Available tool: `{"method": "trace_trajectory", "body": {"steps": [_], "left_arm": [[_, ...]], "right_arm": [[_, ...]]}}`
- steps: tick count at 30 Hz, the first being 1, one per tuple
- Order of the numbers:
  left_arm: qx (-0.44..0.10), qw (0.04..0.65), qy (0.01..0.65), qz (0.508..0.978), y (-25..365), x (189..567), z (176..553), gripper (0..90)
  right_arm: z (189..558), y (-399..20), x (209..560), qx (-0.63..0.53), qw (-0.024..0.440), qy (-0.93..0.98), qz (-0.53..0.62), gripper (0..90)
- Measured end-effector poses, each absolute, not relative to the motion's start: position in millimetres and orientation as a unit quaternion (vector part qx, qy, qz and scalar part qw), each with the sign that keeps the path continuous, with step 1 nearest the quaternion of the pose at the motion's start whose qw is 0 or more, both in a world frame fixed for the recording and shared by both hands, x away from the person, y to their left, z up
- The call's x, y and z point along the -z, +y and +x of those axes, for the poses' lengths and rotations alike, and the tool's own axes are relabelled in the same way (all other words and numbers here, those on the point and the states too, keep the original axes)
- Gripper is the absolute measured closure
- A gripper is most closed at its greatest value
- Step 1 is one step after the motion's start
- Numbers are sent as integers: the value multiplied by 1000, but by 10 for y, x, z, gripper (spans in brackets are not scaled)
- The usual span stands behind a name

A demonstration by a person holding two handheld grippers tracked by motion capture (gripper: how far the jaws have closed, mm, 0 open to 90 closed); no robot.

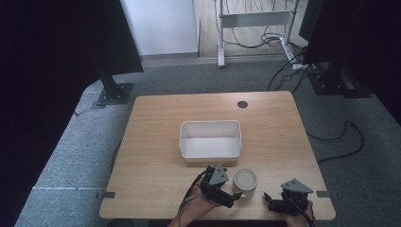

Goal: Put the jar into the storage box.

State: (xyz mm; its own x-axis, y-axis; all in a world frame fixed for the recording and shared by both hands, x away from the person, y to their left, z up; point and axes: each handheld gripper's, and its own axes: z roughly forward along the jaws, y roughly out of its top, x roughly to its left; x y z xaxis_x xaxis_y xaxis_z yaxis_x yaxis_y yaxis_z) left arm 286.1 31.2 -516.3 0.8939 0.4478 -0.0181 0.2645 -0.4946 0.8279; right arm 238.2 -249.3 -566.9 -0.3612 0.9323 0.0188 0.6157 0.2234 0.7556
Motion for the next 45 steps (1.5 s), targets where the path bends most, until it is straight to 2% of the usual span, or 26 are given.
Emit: {"method": "trace_trajectory", "body": {"steps": [20,31,45], "left_arm": [[-99,439,198,871,7,5327,2908,35],[-116,411,195,883,-199,5402,2928,92],[-114,419,205,877,-206,5390,2911,103]], "right_arm": [[2384,-2491,5667,-347,226,750,515,0],[2382,-2491,5667,-348,226,751,514,0],[2380,-2493,5669,-349,226,752,512,0]]}}
